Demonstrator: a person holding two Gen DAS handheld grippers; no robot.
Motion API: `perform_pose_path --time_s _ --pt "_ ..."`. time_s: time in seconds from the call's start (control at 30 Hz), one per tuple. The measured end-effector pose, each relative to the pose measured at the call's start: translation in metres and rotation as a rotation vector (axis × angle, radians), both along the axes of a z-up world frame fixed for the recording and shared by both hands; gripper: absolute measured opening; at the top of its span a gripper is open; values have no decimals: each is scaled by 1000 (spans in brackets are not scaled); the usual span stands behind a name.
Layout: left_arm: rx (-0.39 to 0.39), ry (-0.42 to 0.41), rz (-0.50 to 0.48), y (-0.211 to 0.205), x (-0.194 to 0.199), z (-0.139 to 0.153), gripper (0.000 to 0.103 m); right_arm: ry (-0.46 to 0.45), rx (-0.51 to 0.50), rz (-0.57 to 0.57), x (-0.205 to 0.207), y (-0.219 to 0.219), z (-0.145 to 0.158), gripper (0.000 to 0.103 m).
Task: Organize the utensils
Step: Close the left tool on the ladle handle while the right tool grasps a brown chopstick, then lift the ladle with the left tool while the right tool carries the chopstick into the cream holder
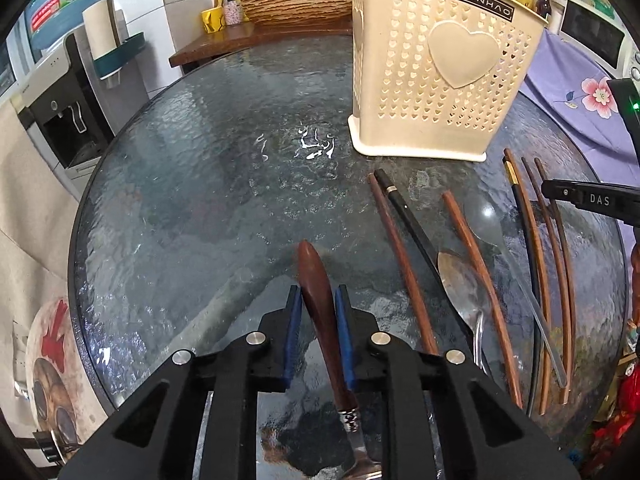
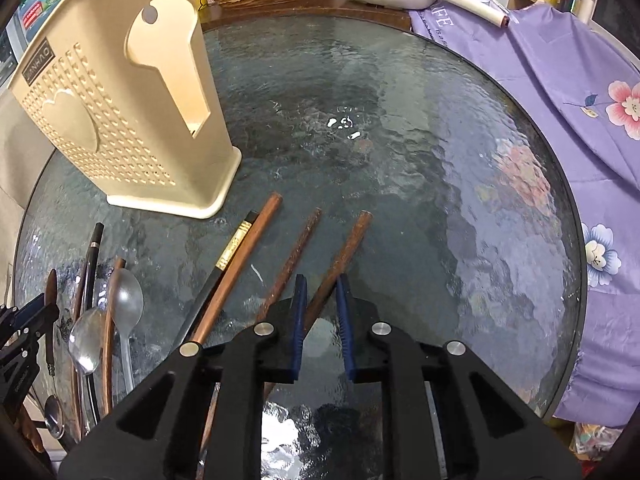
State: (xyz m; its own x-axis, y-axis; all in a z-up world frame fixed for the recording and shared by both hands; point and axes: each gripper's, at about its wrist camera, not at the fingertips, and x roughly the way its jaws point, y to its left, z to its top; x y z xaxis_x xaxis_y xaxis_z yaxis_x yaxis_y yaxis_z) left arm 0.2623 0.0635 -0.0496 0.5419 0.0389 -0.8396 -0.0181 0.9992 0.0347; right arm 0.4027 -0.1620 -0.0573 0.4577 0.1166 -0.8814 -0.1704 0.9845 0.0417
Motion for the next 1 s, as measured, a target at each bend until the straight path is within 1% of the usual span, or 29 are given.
perform_pose_path --time_s 0.07,0.17,0.23,0.3,0.37,0.5,0.53,0.63,0.77,1.0 --pt "-5 -3 0 -1 2 0 15 -2 0 5 5 2 0 15" --pt "-13 -7 -4 0 3 -1 15 -7 31 7 5 2 -1 13" --pt "-18 -5 -4 1 3 0 15 -2 77 4 7 -2 -1 9" --pt "-22 -13 -4 2 3 1 15 -1 110 2 9 -6 -1 7" --pt "-25 -30 -6 2 3 6 15 -15 132 1 10 -10 1 7" --pt "-39 -69 -15 1 2 20 15 -28 221 -4 11 -22 7 7" --pt "-47 -90 -22 0 0 26 15 -35 242 0 11 -24 10 7" --pt "-58 -134 -34 -1 -4 41 15 -87 285 23 6 -28 27 7" --pt "-69 -192 -50 -3 -10 62 15 -156 344 57 -12 -31 53 7" --pt "-91 -278 -89 -6 -30 93 15 -302 394 147 -61 -37 106 7"
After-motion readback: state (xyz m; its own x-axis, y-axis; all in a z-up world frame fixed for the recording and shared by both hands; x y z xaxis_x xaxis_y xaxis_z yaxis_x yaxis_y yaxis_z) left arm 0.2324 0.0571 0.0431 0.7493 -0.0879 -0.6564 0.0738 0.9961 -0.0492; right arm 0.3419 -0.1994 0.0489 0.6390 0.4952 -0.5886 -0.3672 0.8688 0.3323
